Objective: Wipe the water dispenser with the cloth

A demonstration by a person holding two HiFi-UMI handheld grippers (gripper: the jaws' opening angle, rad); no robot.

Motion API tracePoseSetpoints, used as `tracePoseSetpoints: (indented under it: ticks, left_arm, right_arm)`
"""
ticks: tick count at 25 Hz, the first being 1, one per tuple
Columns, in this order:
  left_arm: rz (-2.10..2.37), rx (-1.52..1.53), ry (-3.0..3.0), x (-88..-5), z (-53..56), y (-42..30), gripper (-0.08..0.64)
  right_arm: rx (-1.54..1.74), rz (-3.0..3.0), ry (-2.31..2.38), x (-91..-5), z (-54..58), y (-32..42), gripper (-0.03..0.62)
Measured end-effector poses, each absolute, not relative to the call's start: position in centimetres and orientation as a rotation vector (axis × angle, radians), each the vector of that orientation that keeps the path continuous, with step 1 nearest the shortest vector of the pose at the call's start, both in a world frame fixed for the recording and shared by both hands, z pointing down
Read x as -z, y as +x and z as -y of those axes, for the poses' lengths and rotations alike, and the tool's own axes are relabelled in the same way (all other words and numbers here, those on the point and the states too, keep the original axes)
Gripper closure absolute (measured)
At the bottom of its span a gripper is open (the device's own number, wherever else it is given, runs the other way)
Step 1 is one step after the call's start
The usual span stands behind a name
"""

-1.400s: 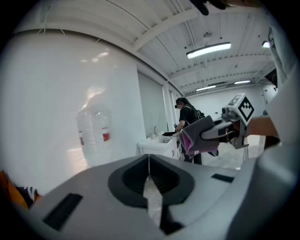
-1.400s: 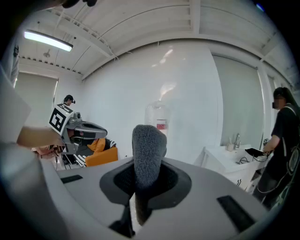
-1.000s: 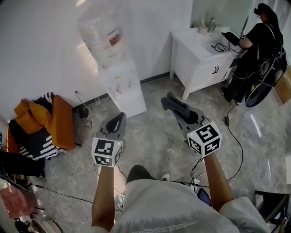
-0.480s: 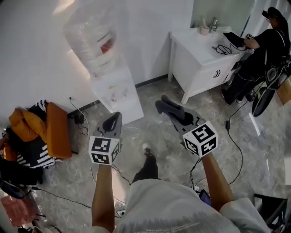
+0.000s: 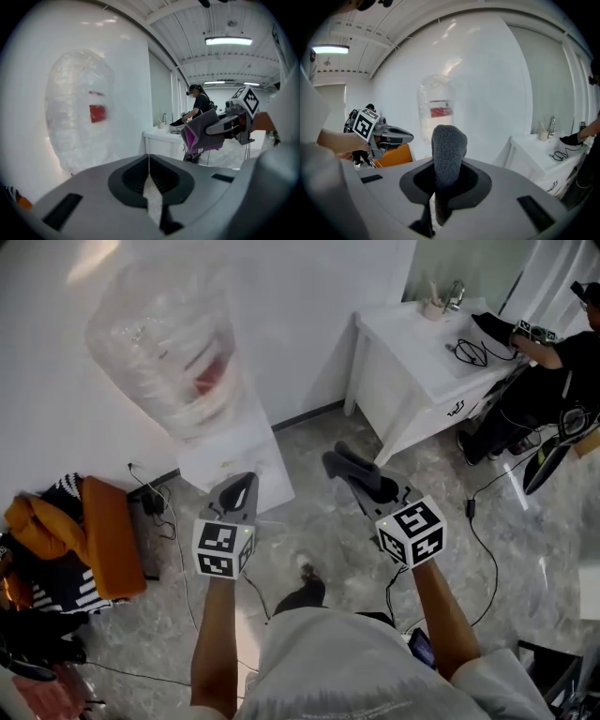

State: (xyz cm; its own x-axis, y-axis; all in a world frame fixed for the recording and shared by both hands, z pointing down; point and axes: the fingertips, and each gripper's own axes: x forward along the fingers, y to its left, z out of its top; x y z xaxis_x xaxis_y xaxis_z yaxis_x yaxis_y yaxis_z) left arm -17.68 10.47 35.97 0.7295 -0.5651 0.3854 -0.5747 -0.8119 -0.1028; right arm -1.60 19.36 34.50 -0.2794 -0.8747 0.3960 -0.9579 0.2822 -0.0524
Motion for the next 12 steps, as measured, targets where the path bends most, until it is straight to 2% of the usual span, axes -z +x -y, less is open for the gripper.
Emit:
tracePoseSetpoints:
  ticks: [12]
  left_arm:
    - [0.922, -0.705, 2.798, -40.3, -4.3, -16.0, 0.541]
  right_arm:
    - [-0.541, 2.297, 1.61, -38.1, -11.3, -0.9, 0.537]
